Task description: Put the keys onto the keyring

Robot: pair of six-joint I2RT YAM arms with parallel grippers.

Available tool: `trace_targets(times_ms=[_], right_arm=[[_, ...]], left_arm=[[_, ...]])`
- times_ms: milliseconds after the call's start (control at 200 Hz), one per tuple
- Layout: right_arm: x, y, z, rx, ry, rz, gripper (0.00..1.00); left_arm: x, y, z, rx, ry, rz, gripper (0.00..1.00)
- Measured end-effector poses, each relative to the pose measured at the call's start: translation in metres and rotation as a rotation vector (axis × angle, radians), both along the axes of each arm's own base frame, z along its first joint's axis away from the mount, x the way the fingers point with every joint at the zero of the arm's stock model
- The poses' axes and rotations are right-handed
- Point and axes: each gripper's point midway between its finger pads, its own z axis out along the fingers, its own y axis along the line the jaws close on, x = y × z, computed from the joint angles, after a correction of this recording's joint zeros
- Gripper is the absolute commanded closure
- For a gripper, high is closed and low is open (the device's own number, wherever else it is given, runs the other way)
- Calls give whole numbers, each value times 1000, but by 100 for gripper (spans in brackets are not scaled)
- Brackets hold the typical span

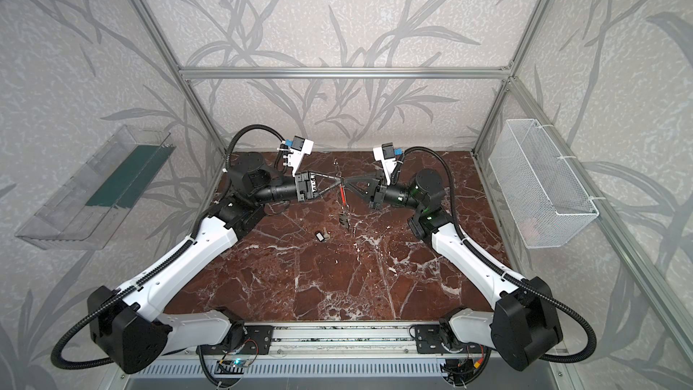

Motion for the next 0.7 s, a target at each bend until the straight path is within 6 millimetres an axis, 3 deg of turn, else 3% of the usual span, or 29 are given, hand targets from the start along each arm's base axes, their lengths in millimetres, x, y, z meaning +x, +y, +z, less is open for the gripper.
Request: trace_targets(times_ms=[95, 390, 575, 700], right_arm=[[0, 0, -3, -7, 12, 0, 100], [2, 0, -7, -14, 19, -3, 100], [4, 0, -9, -15, 23, -8, 100], [4, 0, -10, -15, 23, -8, 100]], left_arm=[[1, 0, -4, 15, -6, 5, 100], [-1, 0, -3, 9, 11, -2, 67], [-1, 0, -5, 15, 10, 1, 66], [0, 0, -4, 12, 17, 3, 74]])
